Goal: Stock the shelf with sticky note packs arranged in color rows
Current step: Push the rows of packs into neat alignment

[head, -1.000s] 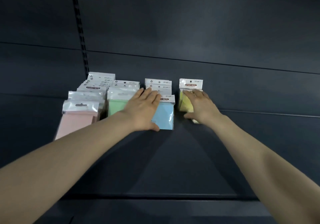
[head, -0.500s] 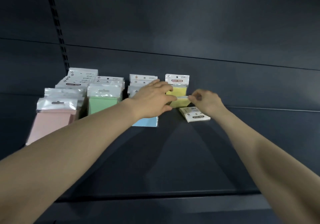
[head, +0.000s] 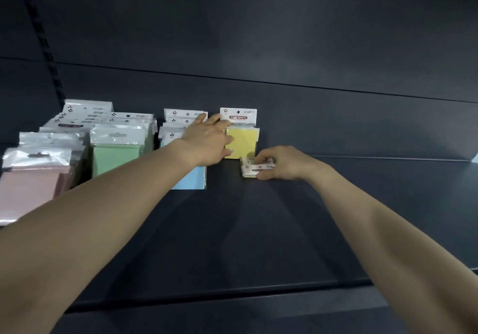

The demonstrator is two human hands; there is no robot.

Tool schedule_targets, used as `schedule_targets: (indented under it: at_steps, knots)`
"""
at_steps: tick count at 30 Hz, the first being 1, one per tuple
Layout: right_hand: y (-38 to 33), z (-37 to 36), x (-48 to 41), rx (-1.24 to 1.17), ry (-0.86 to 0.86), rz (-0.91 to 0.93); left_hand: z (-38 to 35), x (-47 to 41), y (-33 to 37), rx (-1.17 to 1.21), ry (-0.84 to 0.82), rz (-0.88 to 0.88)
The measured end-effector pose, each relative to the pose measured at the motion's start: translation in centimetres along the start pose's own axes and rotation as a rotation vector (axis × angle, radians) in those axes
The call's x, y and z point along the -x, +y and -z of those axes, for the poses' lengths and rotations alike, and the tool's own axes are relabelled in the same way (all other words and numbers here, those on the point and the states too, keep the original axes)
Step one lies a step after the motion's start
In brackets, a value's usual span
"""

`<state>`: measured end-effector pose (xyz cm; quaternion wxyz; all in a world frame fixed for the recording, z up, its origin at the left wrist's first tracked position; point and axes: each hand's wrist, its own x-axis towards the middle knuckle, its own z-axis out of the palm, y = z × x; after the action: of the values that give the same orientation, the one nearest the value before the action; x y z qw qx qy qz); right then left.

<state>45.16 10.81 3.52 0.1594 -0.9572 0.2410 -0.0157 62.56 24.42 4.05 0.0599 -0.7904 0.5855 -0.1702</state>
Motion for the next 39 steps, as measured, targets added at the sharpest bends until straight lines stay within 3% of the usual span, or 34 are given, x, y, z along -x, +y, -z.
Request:
schedule_targets:
  at_steps: [5, 9, 18, 24, 32, 39]
  knots:
    - [0.8, -0.7, -0.3, 0.043, 0.145, 0.194, 0.1, 0.0, -0.2, 0.008, 0.043, -0.002]
    - [0.0, 1.3, -0.9, -0.103, 0.34, 0.26, 0.5, -0.1, -0.6, 0.038, 0.095, 0.018]
    - [-1.4, 0.3, -6.5, -0.202, 0.616, 0.119, 1.2, 0.6, -0.7, 0.052, 0.086, 0.11]
    - [-1.0, -0.7, -6.6, -0.293, 0.628, -0.01, 1.2, 0.3, -0.7, 0.059, 0.036, 0.125]
    - [-1.6, -1.1, -6.7, -0.395, 0.607, -0.012, 1.0, 0.2, -1.1, 0.054, -0.024, 0.142]
    - [-0.9, -1.7, -6.5, -0.184, 0.742, 0.14, 0.8, 0.3, -1.3, 0.097, 0.022, 0.143]
